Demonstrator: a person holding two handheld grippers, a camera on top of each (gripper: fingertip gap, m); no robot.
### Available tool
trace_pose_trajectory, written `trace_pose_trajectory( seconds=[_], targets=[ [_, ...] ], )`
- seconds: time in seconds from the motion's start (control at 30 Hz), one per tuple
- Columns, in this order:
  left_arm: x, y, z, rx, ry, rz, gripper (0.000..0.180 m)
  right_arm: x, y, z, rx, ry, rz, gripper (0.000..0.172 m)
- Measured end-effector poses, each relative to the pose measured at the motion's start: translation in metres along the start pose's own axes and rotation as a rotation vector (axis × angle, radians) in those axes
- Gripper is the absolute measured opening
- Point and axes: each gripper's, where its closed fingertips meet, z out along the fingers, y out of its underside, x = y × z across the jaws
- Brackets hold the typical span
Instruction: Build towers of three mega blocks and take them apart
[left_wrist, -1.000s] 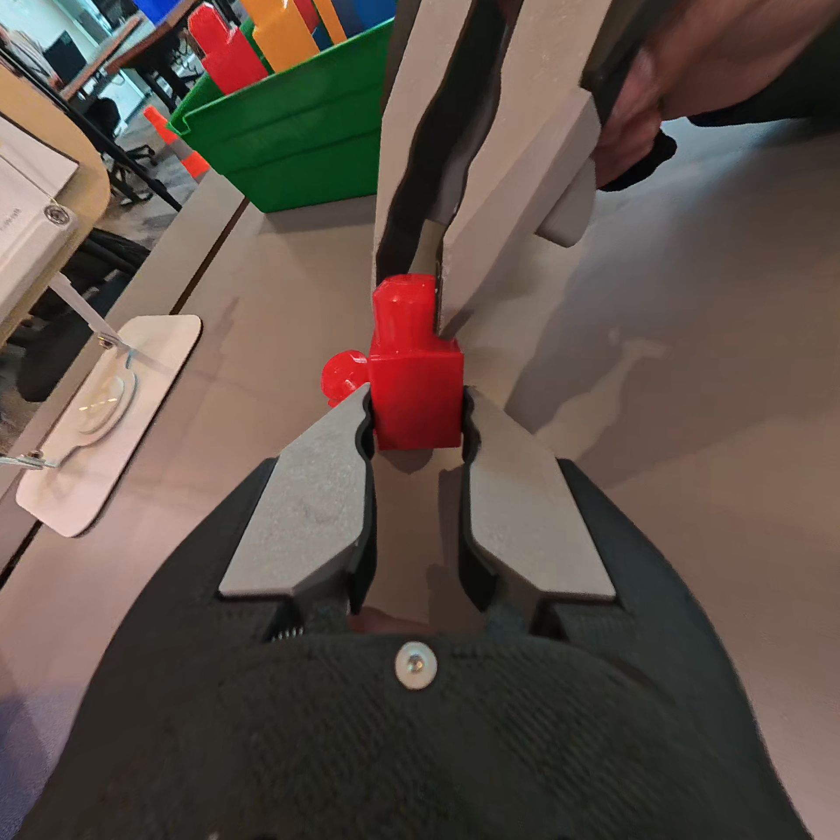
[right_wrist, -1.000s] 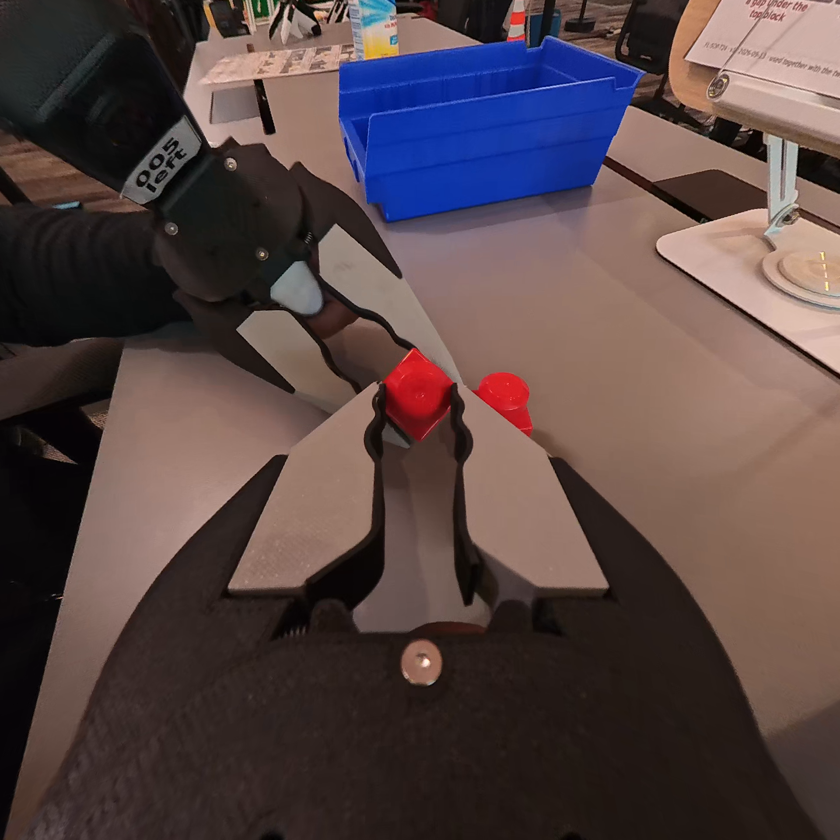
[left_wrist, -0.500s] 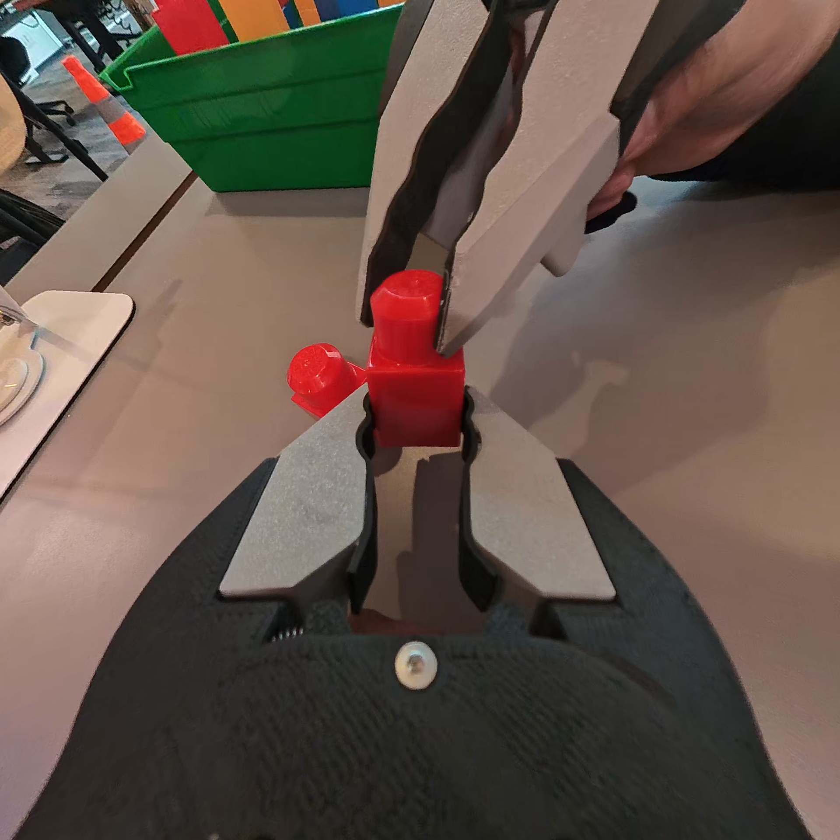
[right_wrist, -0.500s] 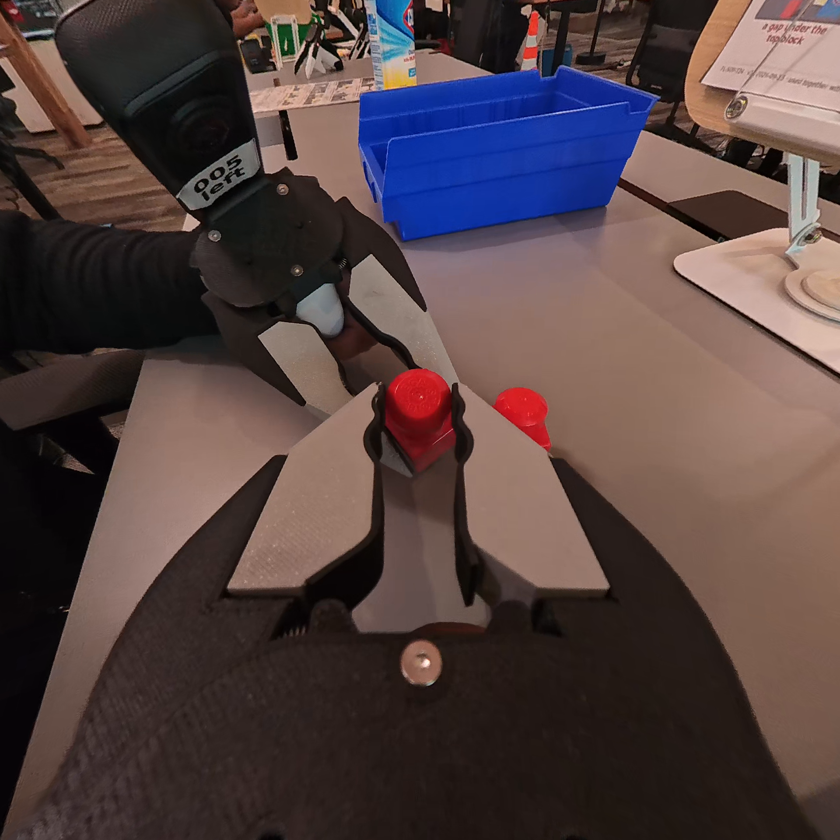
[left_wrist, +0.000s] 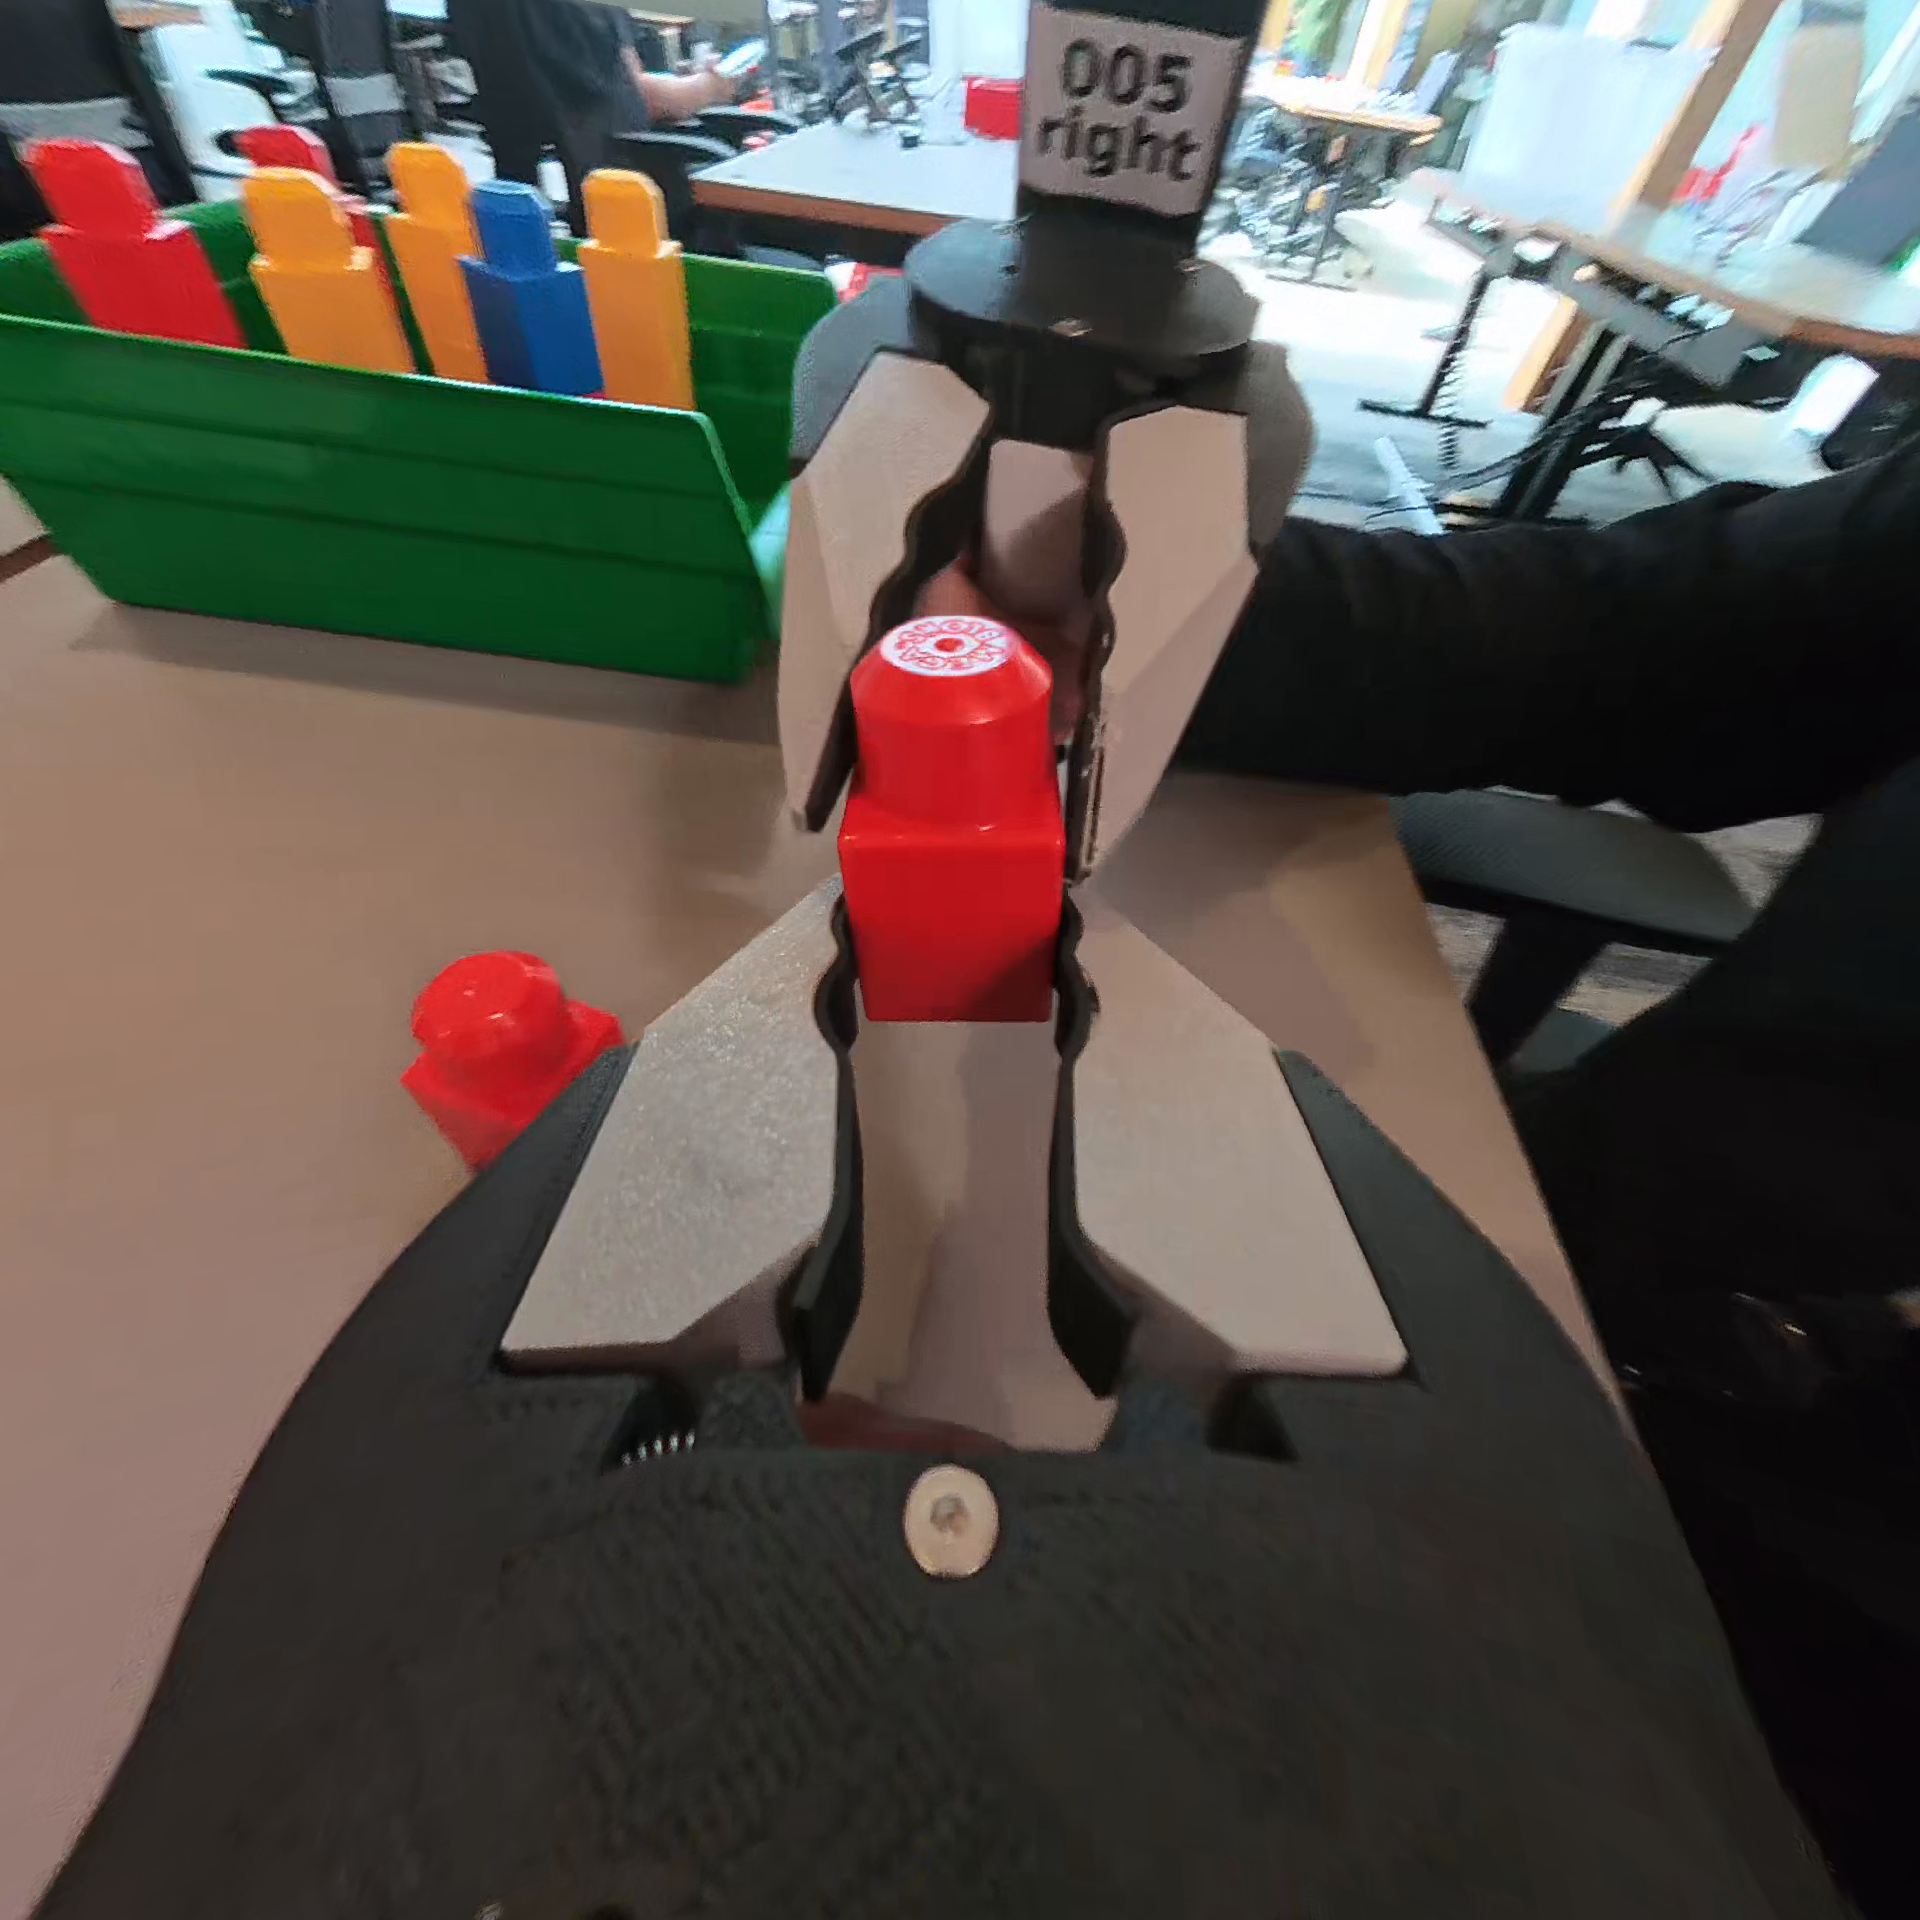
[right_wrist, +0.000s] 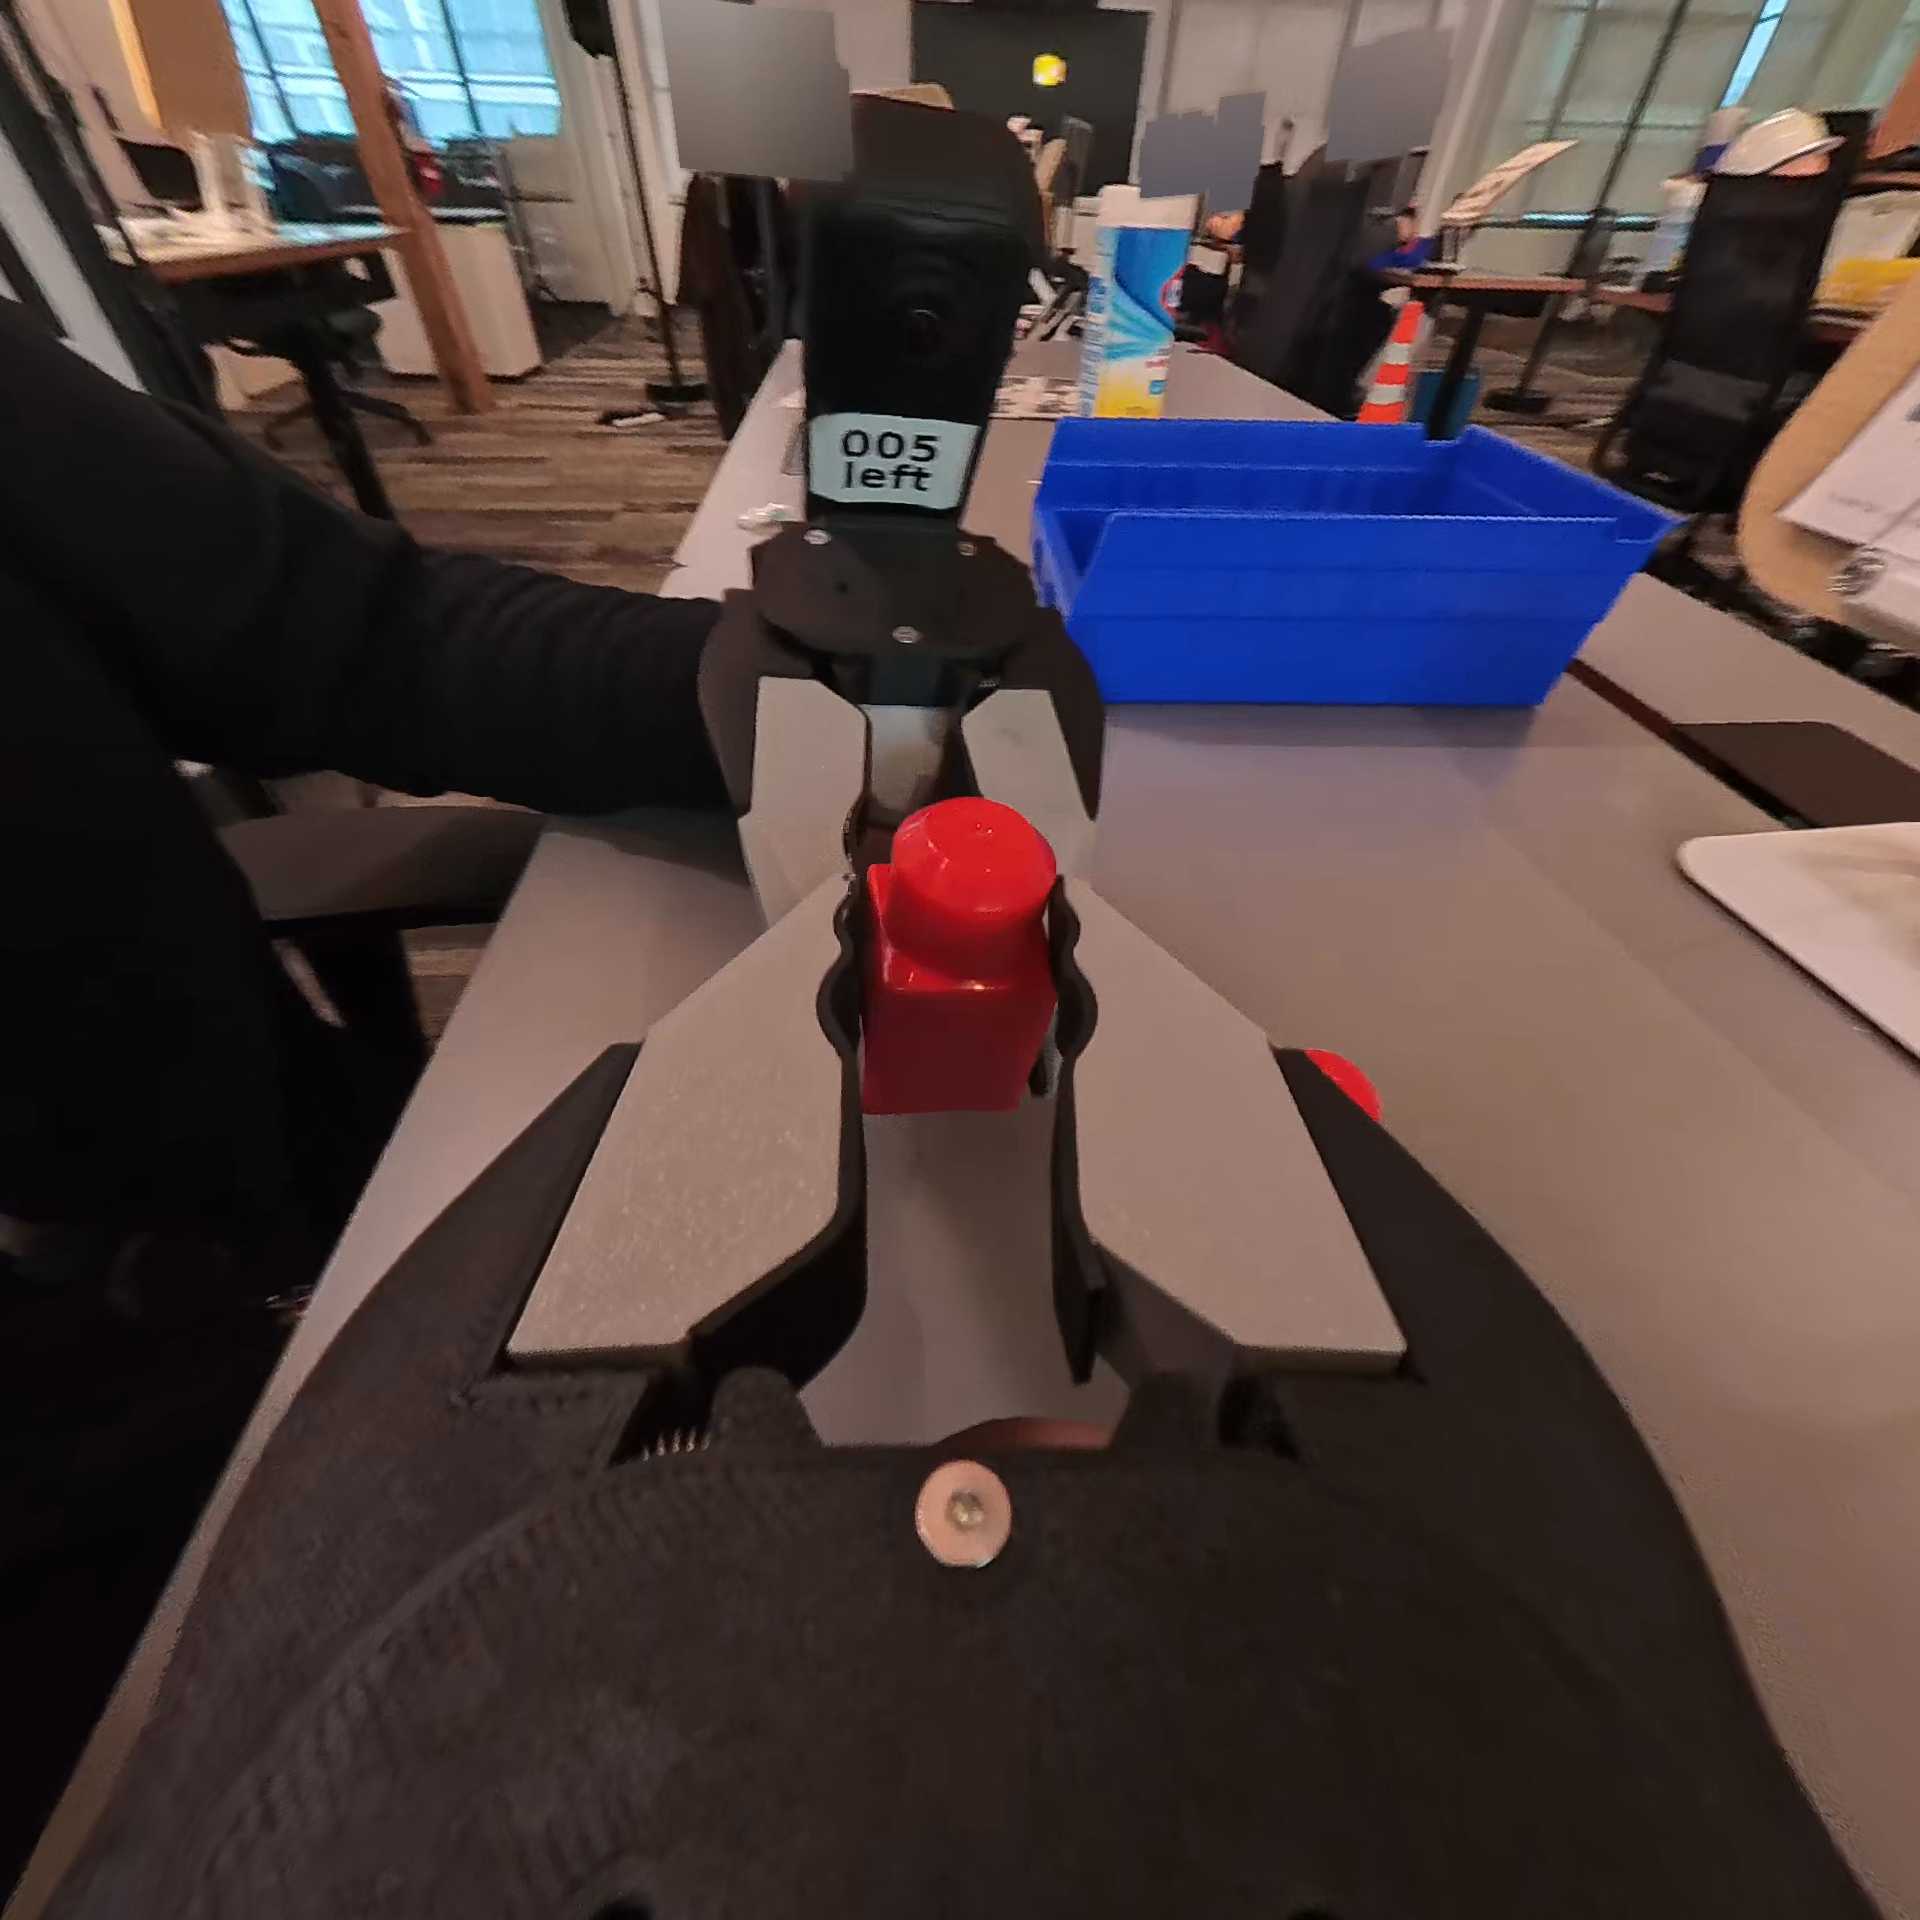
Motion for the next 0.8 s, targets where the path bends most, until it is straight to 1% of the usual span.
trace_pose_trajectory(
  seconds=[0.07,0.17,0.3,0.4,0.5,0.63,0.73,0.8],
  targets=[
    [0.007,0.002,0.001,-0.009,0.046,-0.002,0.034,-0.007,0.001,0.002,-0.003,-0.040,0.010,0.032],
    [0.009,0.007,0.003,-0.032,0.059,0.000,0.034,-0.009,0.003,0.006,-0.011,-0.051,0.016,0.031],
    [0.016,0.005,0.003,-0.017,0.114,-0.043,0.034,-0.014,0.001,0.004,0.010,-0.111,0.082,0.033],
    [0.018,0.004,0.001,-0.015,0.130,-0.040,0.034,-0.017,0.001,0.003,0.013,-0.135,0.085,0.034],
    [0.018,0.005,0.001,-0.025,0.116,-0.022,0.034,-0.017,0.007,0.007,-0.020,-0.134,0.093,0.036],
    [0.014,0.006,0.001,-0.030,0.098,-0.026,0.034,-0.014,0.009,0.007,-0.039,-0.111,0.082,0.033],
    [0.007,0.004,-0.001,-0.024,0.066,-0.038,0.034,-0.007,0.008,0.005,-0.036,-0.086,0.097,0.033],
    [-0.002,0.008,-0.005,-0.052,0.025,-0.025,0.036,0.000,0.004,0.000,-0.011,-0.055,0.105,0.033]
  ],
)
